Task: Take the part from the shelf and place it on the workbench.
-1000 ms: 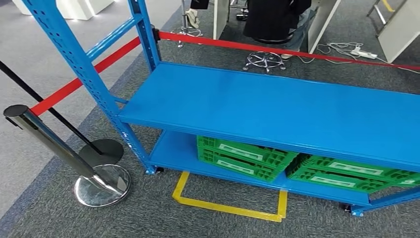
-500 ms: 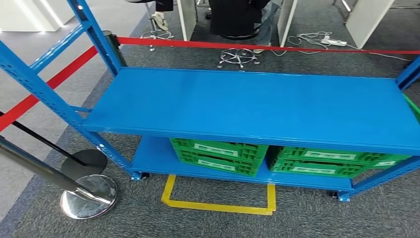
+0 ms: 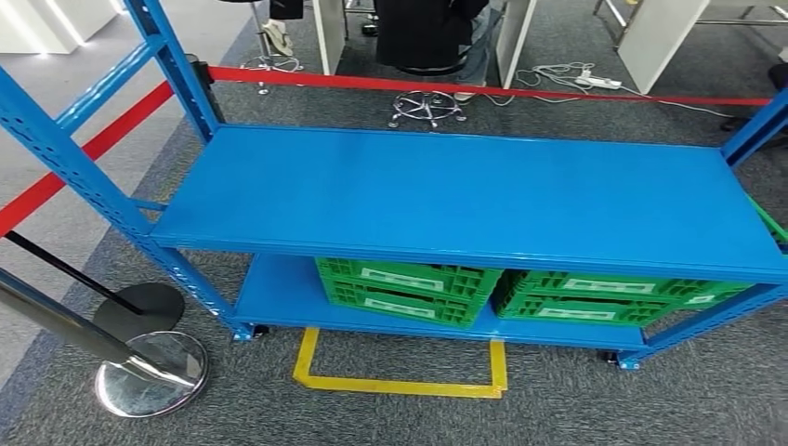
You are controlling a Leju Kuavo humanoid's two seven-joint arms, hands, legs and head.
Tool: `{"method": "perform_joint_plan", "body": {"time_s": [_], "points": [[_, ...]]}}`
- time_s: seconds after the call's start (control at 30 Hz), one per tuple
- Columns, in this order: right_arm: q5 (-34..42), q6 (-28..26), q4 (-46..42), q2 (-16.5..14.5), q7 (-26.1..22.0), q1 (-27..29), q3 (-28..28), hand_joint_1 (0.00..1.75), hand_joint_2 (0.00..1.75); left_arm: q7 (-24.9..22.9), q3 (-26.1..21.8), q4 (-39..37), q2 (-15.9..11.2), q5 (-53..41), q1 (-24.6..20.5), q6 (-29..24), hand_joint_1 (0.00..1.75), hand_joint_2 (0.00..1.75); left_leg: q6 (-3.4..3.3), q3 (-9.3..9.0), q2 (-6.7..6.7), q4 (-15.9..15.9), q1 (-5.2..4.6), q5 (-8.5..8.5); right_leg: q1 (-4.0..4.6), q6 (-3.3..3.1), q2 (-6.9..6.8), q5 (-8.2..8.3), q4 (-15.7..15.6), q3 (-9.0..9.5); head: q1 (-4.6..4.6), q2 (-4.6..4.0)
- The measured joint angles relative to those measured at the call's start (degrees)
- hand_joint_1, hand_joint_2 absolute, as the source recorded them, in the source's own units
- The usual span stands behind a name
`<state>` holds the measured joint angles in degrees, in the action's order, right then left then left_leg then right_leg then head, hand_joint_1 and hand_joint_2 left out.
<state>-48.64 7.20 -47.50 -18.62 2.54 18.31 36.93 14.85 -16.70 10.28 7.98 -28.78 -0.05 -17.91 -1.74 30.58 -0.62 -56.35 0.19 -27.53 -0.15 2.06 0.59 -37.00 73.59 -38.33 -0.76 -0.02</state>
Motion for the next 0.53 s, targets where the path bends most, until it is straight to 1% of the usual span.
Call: {"method": "perform_joint_plan", "body": {"time_s": [0.03, 0.07, 0.1, 0.13, 0.17, 0.2, 0.23, 0.3, 0.33, 0.37, 0.4, 0.43, 0.47, 0.5, 0.53], "points": [[-0.16, -0.23, -0.08, 0.00, 0.11, 0.06, 0.00, 0.00, 1.31, 0.26, 0.04, -0.01, -0.01, -0.16, 0.06, 0.28, 0.00, 1.75, 0.03, -0.02, -0.12, -0.03, 0.01, -0.01, -0.08, 0.09, -0.06, 1.05, -0.97, 0.64, -0.01, 0.00], [-0.37, -0.46, -0.21, 0.00, 0.25, 0.12, 0.00, 0.00, 1.75, 0.54, 0.08, -0.01, -0.01, -0.28, 0.07, 0.58, 0.00, 1.75, 0.08, -0.10, -0.19, -0.05, 0.02, -0.03, -0.17, 0.11, -0.14, 2.90, -4.05, 2.35, -0.01, 0.00], [-0.67, -0.65, -0.41, 0.00, 0.44, 0.15, -0.01, 0.00, 1.75, 0.83, 0.11, -0.01, -0.02, -0.34, 0.06, 0.88, 0.00, 1.75, 0.23, -0.19, -0.21, -0.10, 0.00, -0.07, -0.25, 0.05, -0.35, 4.75, -8.35, 4.66, -0.01, 0.00], [-0.97, -0.76, -0.64, 0.00, 0.67, 0.14, -0.02, 0.00, 1.75, 1.03, 0.13, -0.01, -0.04, -0.40, 0.04, 1.11, 0.00, 1.75, 0.47, -0.23, -0.21, -0.24, -0.11, -0.15, -0.25, -0.15, -0.49, 6.11, -12.26, 6.67, -0.01, 0.00], [-1.22, -0.78, -0.86, 0.00, 0.89, 0.11, -0.03, 0.00, 1.75, 1.14, 0.13, -0.01, -0.08, -0.45, 0.03, 1.23, 0.00, 1.75, 0.77, -0.23, -0.21, -0.36, -0.23, -0.20, -0.23, -0.44, -0.60, 6.84, -14.98, 8.02, 0.06, 0.00], [-1.42, -0.73, -1.05, 0.00, 1.14, 0.10, -0.04, 0.00, 1.75, 1.21, 0.14, -0.01, -0.14, -0.49, 0.04, 1.31, 0.00, 1.75, 1.08, -0.20, -0.22, -0.46, -0.31, -0.23, -0.15, -0.76, -0.65, 6.98, -16.31, 8.61, 0.11, 0.00], [-1.53, -0.66, -1.18, 0.00, 1.36, 0.11, -0.04, 0.00, 1.75, 1.22, 0.14, -0.01, -0.19, -0.52, 0.05, 1.34, 0.00, 1.75, 1.37, -0.18, -0.21, -0.52, -0.34, -0.21, -0.01, -1.12, -0.57, 6.95, -16.46, 8.59, 0.16, 0.00], [-1.55, -0.55, -1.30, 0.00, 1.65, 0.14, -0.10, 0.00, 1.75, 1.21, 0.16, 0.00, -0.39, -0.45, 0.11, 1.38, 0.00, 1.75, 1.94, -0.19, -0.15, -0.70, -0.20, -0.43, -0.06, -1.82, -0.60, 7.17, -16.58, 8.76, 0.19, 0.00], [-1.26, -0.57, -1.31, 0.02, 1.70, 0.06, -0.29, 0.00, 1.75, 1.17, 0.25, 0.01, -0.54, -0.25, 0.23, 1.50, 0.00, 1.75, 2.27, 0.10, -0.08, -1.54, -0.13, -1.22, -0.16, -2.20, -0.64, 7.33, -16.68, 8.91, 0.30, 0.00], [-0.68, -0.61, -1.31, 0.05, 1.70, -0.11, -0.67, 0.00, 1.75, 1.02, 0.42, 0.01, -0.71, 0.10, 0.41, 1.69, 0.00, 1.75, 2.59, 0.86, 0.00, -3.45, -0.06, -2.64, -0.29, -2.52, -0.67, 7.50, -16.77, 9.04, 0.42, 0.00], [0.25, -0.69, -1.30, 0.15, 1.68, -0.38, -1.25, 0.00, 1.75, 0.77, 0.67, 0.01, -0.88, 0.66, 0.69, 1.99, 0.00, 1.75, 2.84, 2.19, 0.07, -6.59, 0.02, -4.59, -0.33, -2.73, -0.69, 7.58, -16.78, 9.10, 0.57, 0.00], [1.35, -0.82, -1.27, 0.29, 1.63, -0.69, -1.94, 0.00, 1.75, 0.44, 0.99, 0.00, -1.02, 1.34, 1.04, 2.38, 0.00, 1.75, 3.01, 3.90, 0.09, -10.51, 0.09, -6.64, -0.29, -2.86, -0.69, 7.61, -16.76, 9.02, 0.71, 0.00], [2.59, -0.97, -1.25, 0.47, 1.56, -1.09, -2.65, 0.00, 1.75, 0.09, 1.32, 0.00, -1.14, 2.12, 1.43, 2.79, 0.00, 1.75, 3.12, 5.52, 0.09, -14.12, 0.13, -8.09, -0.25, -2.89, -0.69, 7.61, -16.74, 8.98, 0.74, 0.00], [3.93, -1.16, -1.23, 0.70, 1.47, -1.58, -3.37, 0.00, 1.75, -0.26, 1.61, -0.01, -1.28, 2.97, 1.80, 3.26, 0.00, 1.75, 3.13, 6.54, 0.09, -16.31, 0.14, -8.51, -0.19, -2.90, -0.69, 7.60, -16.72, 8.96, 0.76, 0.00], [4.56, -1.26, -1.22, 0.82, 1.43, -1.81, -3.70, 0.00, 1.75, -0.41, 1.76, 0.00, -1.34, 3.38, 2.00, 3.49, 0.00, 1.75, 3.13, 7.04, 0.09, -17.36, 0.14, -8.65, -0.16, -2.90, -0.69, 7.60, -16.71, 8.96, 0.79, 0.00]]}}
